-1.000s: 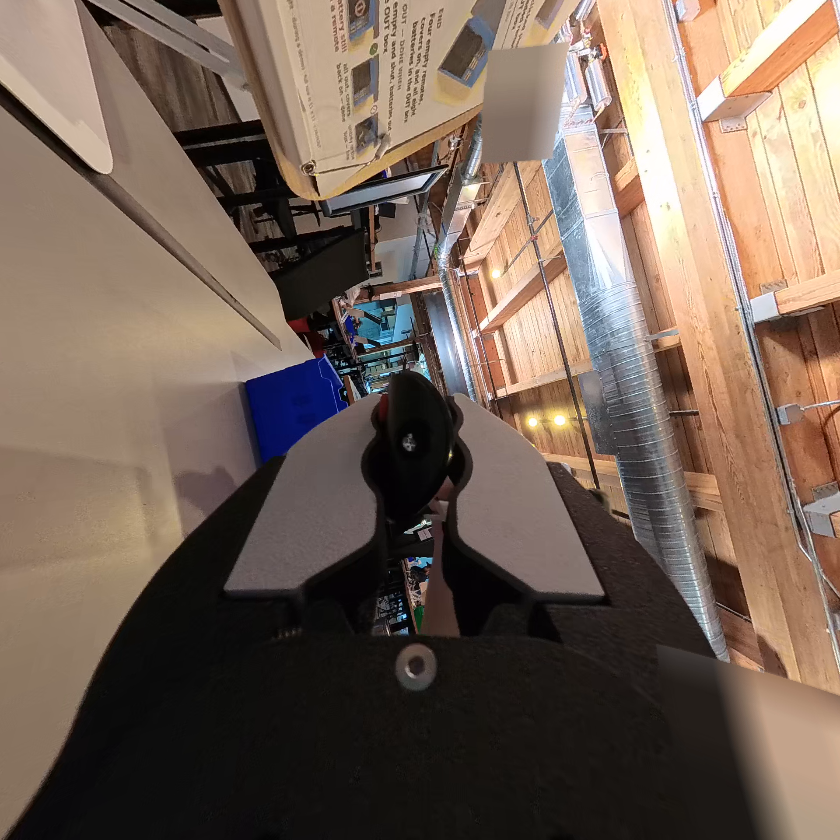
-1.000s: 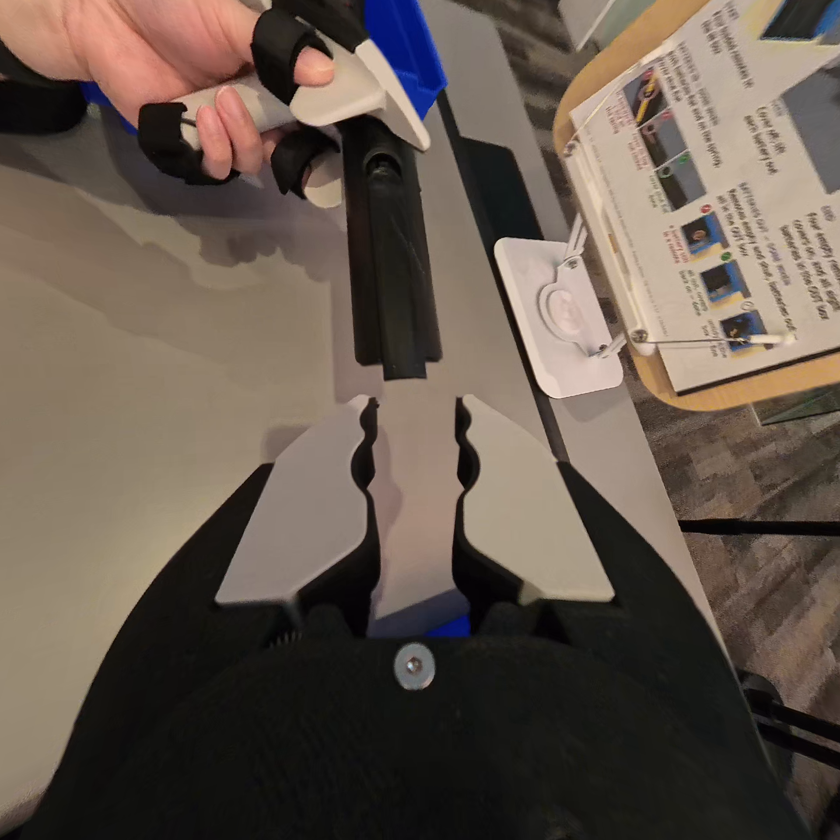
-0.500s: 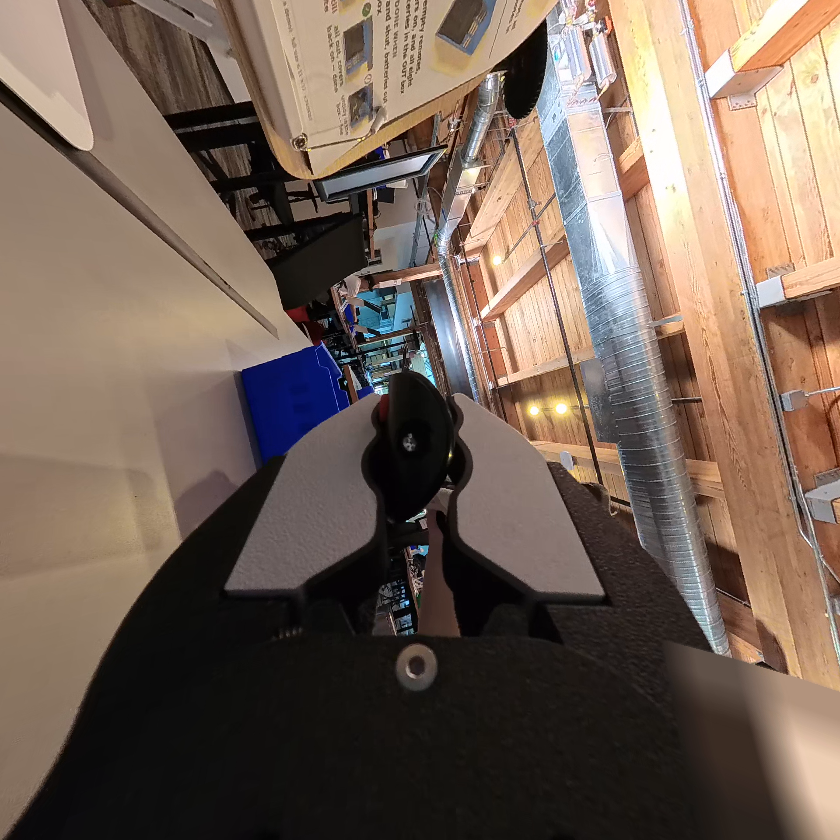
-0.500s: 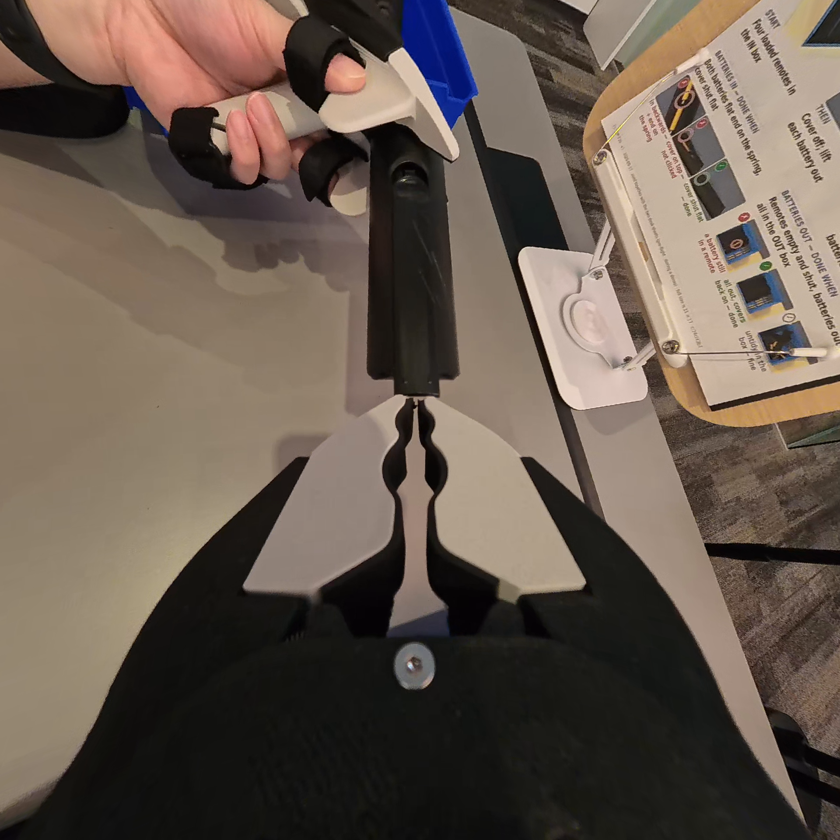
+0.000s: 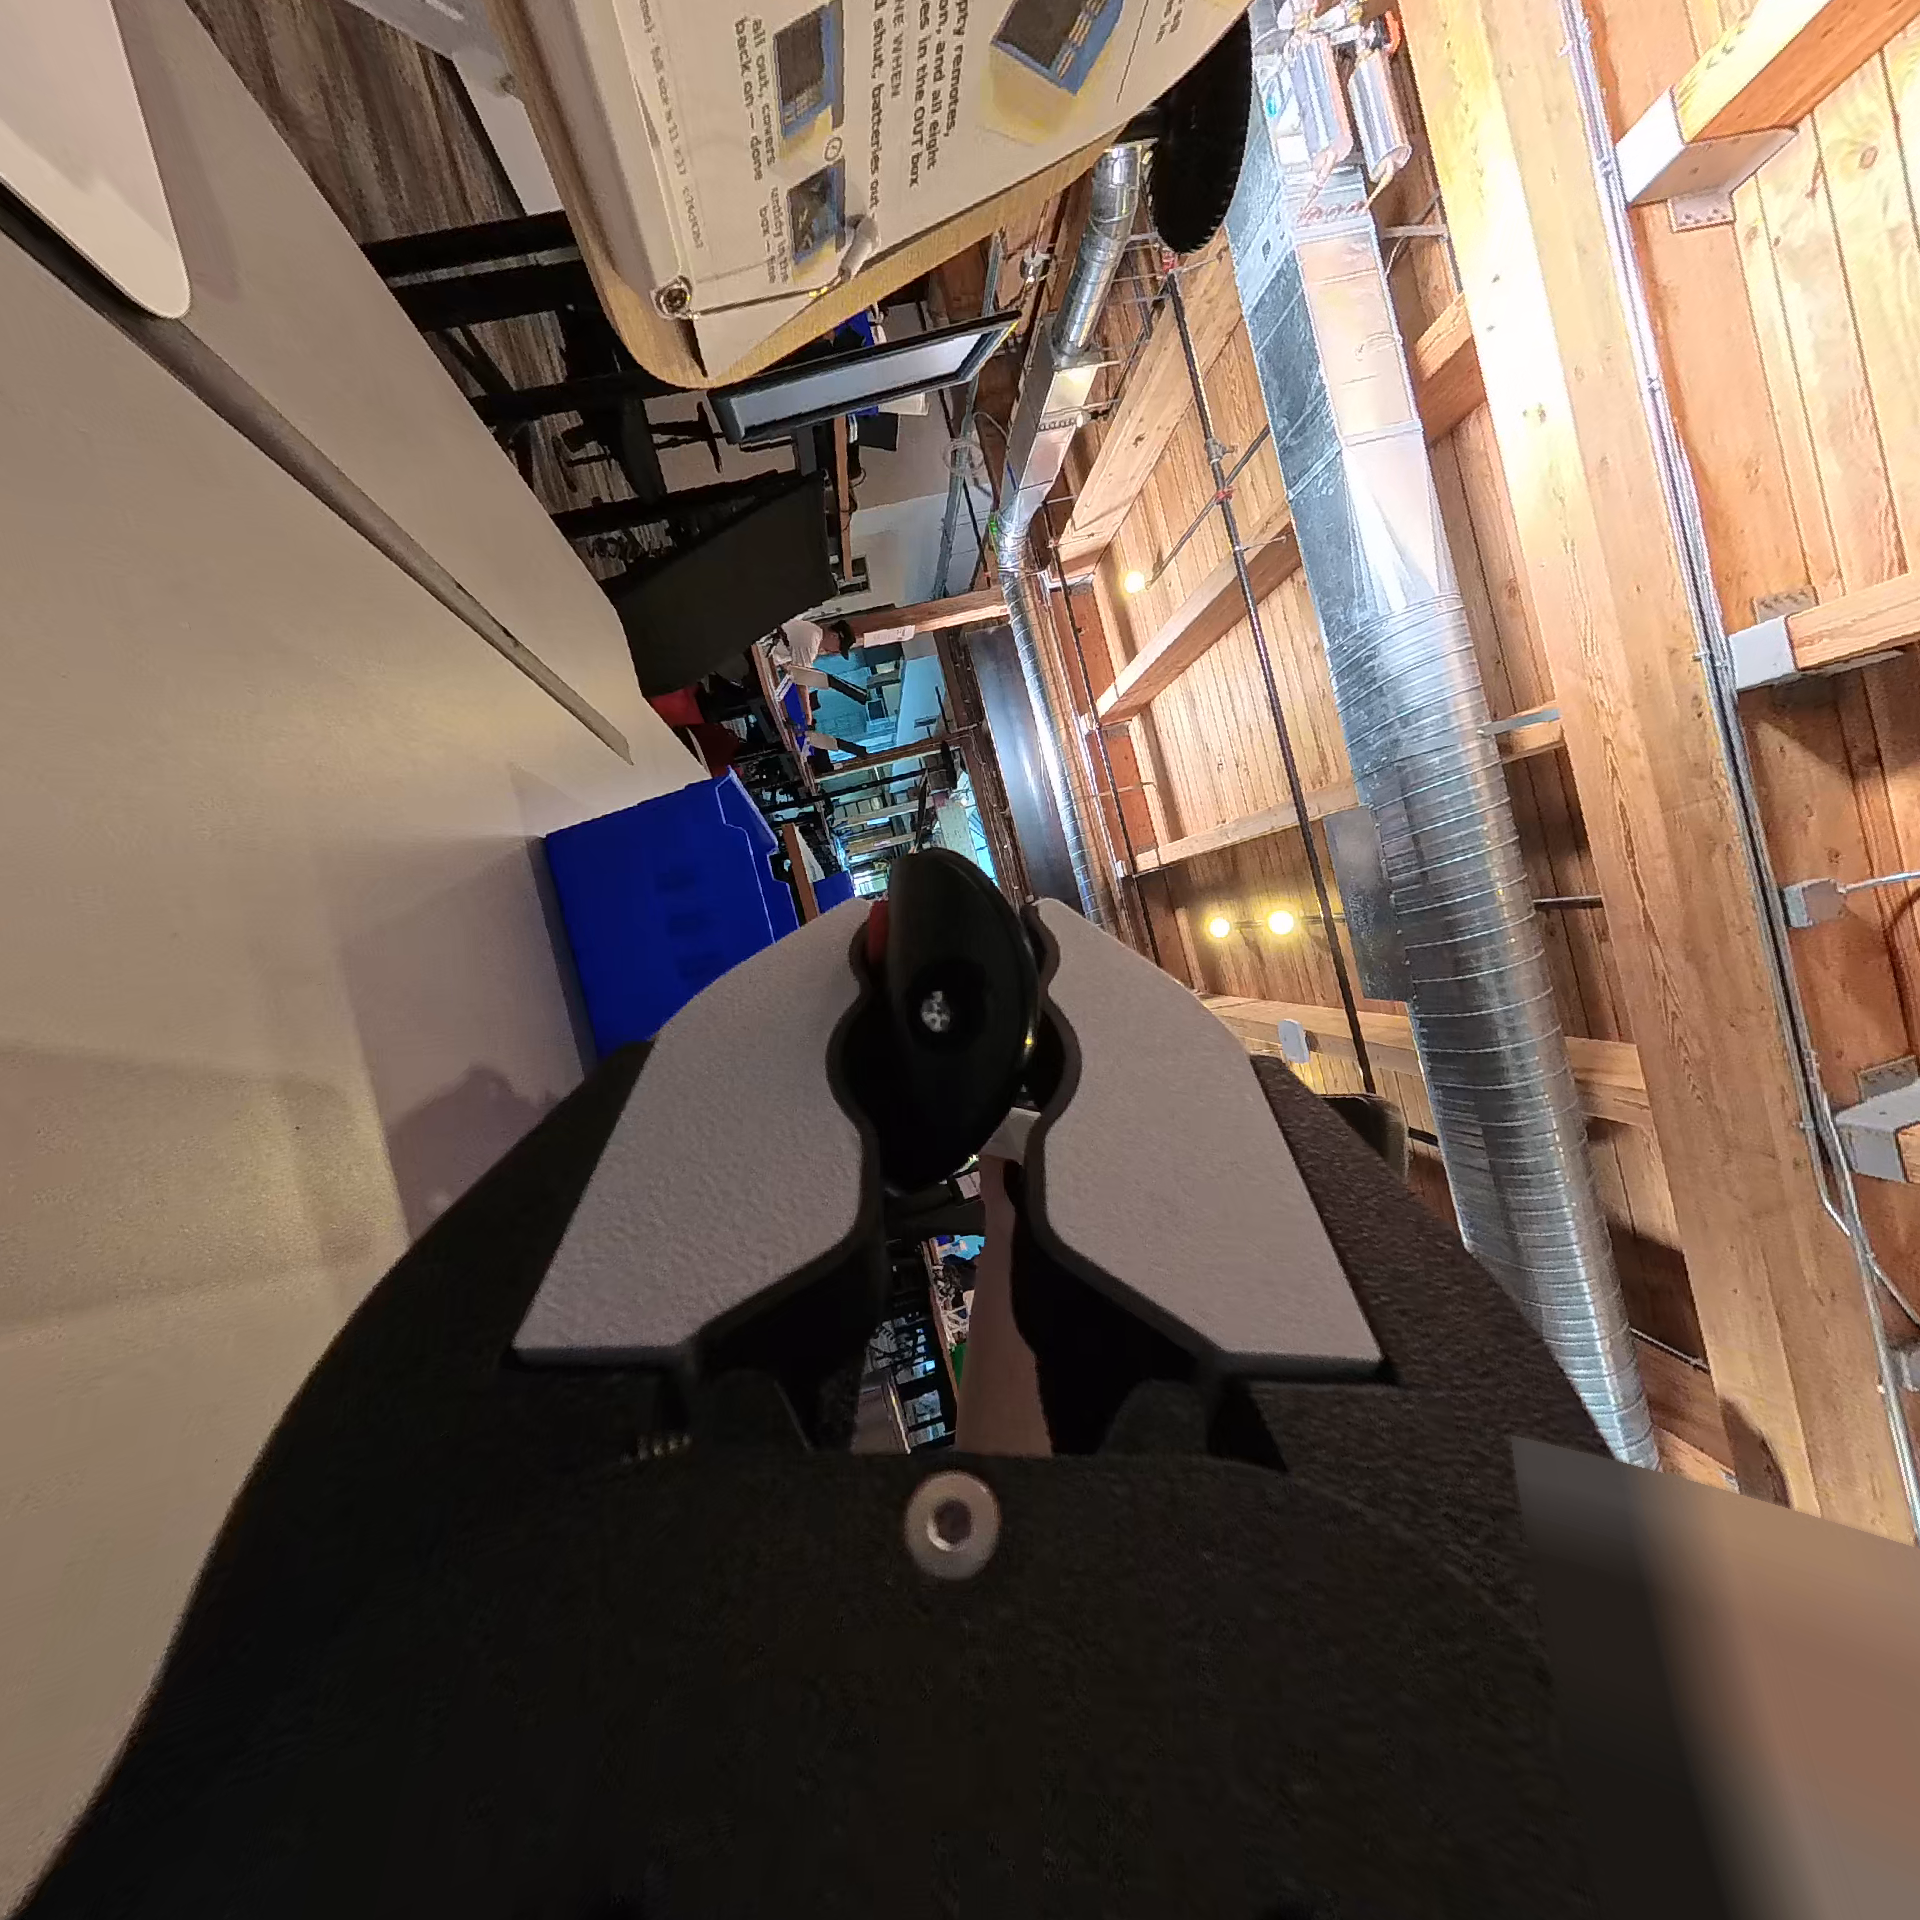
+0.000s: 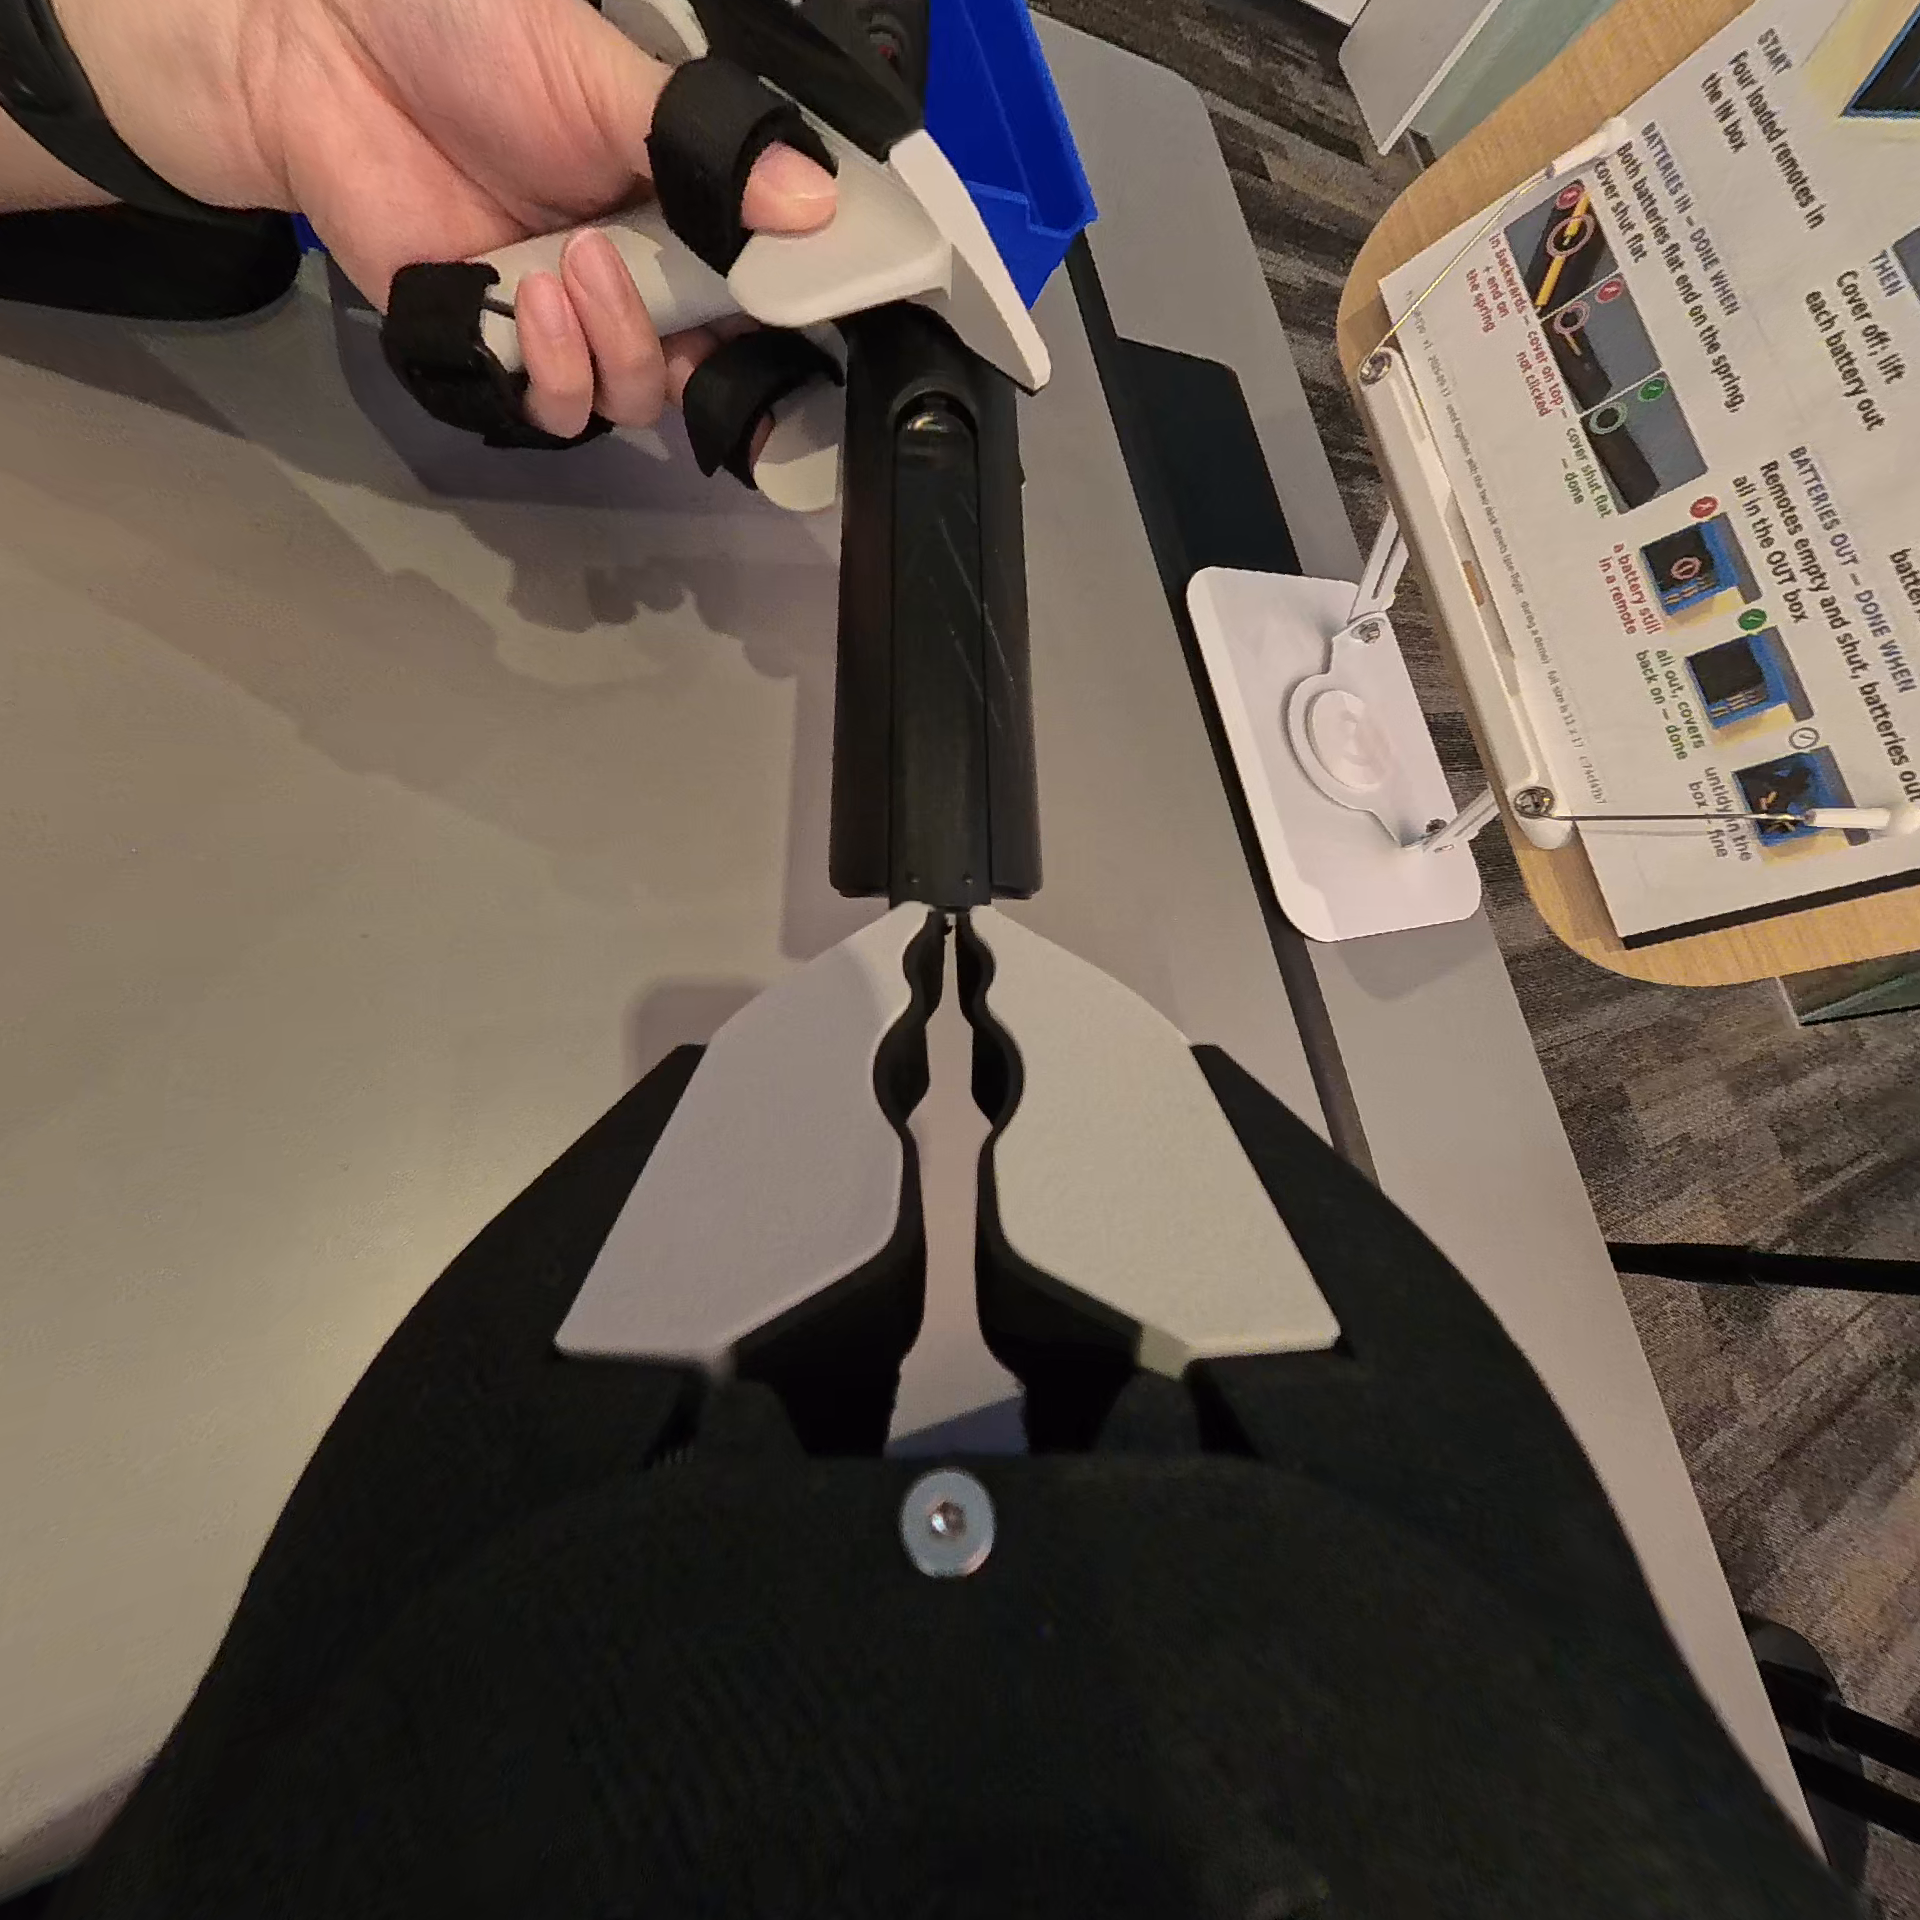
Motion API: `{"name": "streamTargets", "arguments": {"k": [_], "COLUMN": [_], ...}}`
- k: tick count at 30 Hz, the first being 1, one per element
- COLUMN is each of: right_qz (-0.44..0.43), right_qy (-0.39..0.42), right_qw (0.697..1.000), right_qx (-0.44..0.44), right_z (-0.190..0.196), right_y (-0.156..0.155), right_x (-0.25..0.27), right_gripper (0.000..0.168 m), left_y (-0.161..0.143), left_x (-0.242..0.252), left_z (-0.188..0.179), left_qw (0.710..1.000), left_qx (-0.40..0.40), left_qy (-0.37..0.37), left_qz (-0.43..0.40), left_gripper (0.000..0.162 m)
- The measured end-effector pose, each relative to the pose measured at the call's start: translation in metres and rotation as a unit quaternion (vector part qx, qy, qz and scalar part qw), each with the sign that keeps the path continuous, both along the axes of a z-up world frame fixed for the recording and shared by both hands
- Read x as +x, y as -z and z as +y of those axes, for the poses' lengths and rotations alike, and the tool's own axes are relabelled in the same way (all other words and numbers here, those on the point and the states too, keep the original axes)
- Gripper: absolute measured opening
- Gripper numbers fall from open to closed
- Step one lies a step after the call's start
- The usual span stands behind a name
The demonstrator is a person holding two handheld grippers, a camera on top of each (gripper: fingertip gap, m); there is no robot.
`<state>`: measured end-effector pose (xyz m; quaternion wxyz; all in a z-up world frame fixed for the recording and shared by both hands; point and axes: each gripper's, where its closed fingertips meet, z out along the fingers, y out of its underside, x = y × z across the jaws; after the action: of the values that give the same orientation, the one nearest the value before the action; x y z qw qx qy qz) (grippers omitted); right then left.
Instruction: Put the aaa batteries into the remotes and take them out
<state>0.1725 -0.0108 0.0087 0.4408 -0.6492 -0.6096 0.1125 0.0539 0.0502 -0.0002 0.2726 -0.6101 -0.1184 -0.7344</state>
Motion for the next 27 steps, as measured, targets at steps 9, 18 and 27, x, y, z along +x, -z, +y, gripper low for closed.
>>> {"name": "streamTargets", "arguments": {"k": [9,18,27], "right_qz": [-0.004,-0.01,-0.01], "right_qy": [0.004,-0.001,0.0], "right_qw": [1.0,1.0,1.0], "right_qx": [-0.006,-0.001,0.002], "right_z": [-0.0023,-0.0017,-0.0006], "right_y": [0.0048,0.0035,0.0041], "right_x": [0.0003,-0.0027,-0.0017], "right_gripper": [0.003,0.003,0.002], "left_y": [-0.001,-0.0018,-0.0019], "left_x": [0.002,0.0019,0.0025], "left_z": [-0.0016,-0.0018,-0.0022], "left_qw": [1.0,1.0,1.0], "left_qx": [0.002,0.003,0.004], "left_qy": [0.004,0.004,0.005], "left_qz": [-0.001,-0.002,-0.001], "left_gripper": [0.023,0.023,0.023]}}
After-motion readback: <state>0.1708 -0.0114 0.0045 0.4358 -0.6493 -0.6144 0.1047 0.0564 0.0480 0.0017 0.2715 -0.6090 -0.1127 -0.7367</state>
